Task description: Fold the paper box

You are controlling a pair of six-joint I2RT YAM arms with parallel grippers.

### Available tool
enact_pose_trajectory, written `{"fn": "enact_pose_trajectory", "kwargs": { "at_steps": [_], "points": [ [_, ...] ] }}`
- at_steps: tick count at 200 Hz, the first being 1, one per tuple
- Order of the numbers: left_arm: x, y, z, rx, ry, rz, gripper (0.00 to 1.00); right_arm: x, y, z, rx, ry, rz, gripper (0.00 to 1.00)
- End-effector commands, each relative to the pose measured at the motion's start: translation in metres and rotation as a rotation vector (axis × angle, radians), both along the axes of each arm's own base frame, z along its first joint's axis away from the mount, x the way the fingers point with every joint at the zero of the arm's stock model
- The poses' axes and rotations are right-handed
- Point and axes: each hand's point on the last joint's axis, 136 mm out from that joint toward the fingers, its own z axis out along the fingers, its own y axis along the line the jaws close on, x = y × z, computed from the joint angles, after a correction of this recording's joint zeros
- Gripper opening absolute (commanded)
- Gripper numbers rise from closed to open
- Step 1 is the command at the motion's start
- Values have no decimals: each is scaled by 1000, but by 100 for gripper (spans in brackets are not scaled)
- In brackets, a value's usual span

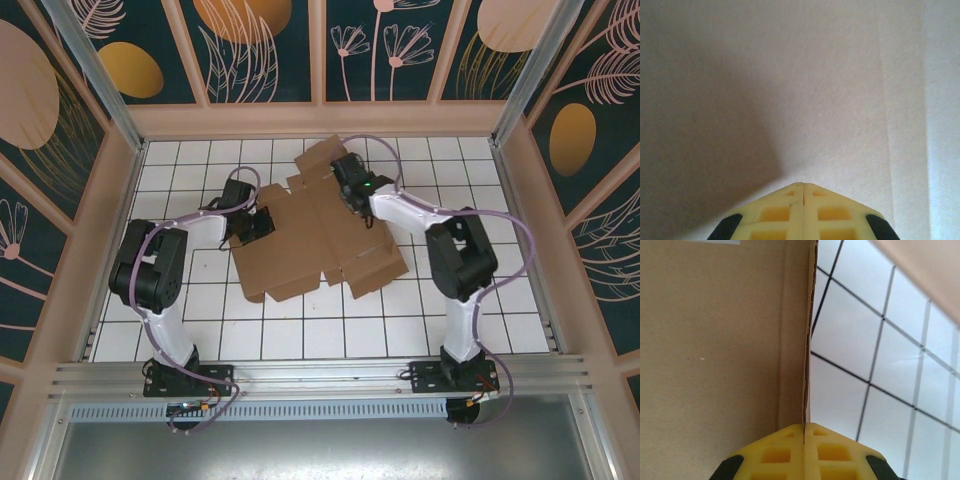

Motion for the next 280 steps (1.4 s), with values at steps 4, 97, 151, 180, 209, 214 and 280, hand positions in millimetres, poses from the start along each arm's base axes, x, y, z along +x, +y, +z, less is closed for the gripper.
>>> {"fn": "enact_pose_trajectory", "kwargs": {
  "at_steps": [4, 97, 151, 180, 209, 214, 280],
  "points": [
    [-5, -2, 13, -27, -17, -7, 0, -7, 13, 8, 253, 30, 90, 4],
    [18, -50, 132, -371, -200, -93, 33, 5, 29, 68, 116, -235, 375, 7],
    [44, -66, 162, -438, -197, -97, 38, 5, 53, 77, 71, -240, 525, 6],
    [39, -51, 132, -332, -158, -43, 35, -5, 65, 60, 222, -69, 617, 9],
    [27, -44, 94, -291, -88, -33, 26, -9, 68, 31, 223, 6, 677, 11],
    [24, -44, 89, -285, -78, -33, 24, -8, 69, 24, 207, 17, 680, 12],
    [6, -21, 40, -127, -4, -10, 12, 50, 49, 57, 286, -110, 315, 53]
  ]
}}
